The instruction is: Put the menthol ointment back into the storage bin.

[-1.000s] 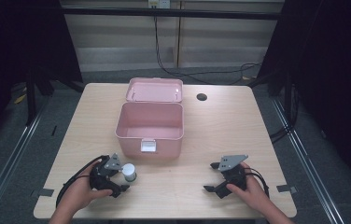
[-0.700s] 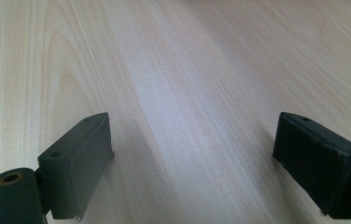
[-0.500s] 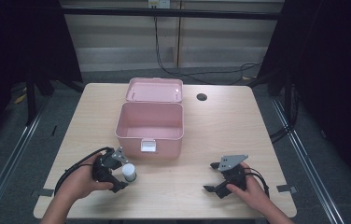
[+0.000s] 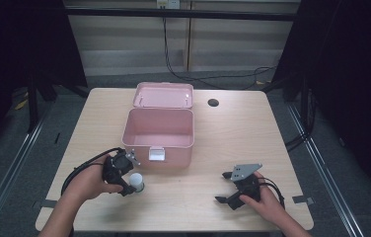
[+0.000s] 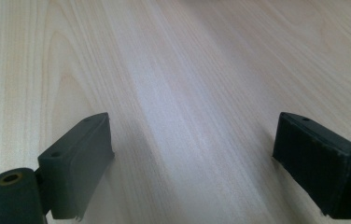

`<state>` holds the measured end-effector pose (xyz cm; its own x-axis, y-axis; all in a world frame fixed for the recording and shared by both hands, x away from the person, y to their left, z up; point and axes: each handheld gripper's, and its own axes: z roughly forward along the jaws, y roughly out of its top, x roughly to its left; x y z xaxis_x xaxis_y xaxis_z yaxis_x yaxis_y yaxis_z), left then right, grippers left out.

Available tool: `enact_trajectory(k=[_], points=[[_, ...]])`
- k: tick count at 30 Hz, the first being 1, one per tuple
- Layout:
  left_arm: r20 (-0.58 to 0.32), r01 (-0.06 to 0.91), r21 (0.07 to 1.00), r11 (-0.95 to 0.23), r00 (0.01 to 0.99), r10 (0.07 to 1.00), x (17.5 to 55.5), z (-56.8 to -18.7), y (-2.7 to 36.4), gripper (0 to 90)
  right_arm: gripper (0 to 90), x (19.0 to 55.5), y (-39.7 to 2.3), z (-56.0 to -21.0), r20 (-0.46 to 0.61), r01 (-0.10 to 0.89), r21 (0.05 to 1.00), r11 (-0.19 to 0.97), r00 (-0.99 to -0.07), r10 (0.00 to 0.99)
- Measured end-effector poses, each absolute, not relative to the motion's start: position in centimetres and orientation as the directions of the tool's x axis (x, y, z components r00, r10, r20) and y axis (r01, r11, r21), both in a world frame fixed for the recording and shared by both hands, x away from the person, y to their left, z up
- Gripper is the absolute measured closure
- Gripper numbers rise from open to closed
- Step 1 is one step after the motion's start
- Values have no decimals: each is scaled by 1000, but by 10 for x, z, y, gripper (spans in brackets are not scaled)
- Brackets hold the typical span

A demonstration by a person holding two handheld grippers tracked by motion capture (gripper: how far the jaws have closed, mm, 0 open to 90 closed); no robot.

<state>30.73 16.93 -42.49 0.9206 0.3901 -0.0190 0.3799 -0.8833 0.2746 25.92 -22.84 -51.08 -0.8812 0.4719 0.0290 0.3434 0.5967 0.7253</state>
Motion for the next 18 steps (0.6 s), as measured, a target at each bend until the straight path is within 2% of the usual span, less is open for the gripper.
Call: enact_trajectory(k=[18], points=[[-50,379,236,-895,924,378,315,-427,151,380,110,259,-228,-511,29,343,725,597,-881,472]])
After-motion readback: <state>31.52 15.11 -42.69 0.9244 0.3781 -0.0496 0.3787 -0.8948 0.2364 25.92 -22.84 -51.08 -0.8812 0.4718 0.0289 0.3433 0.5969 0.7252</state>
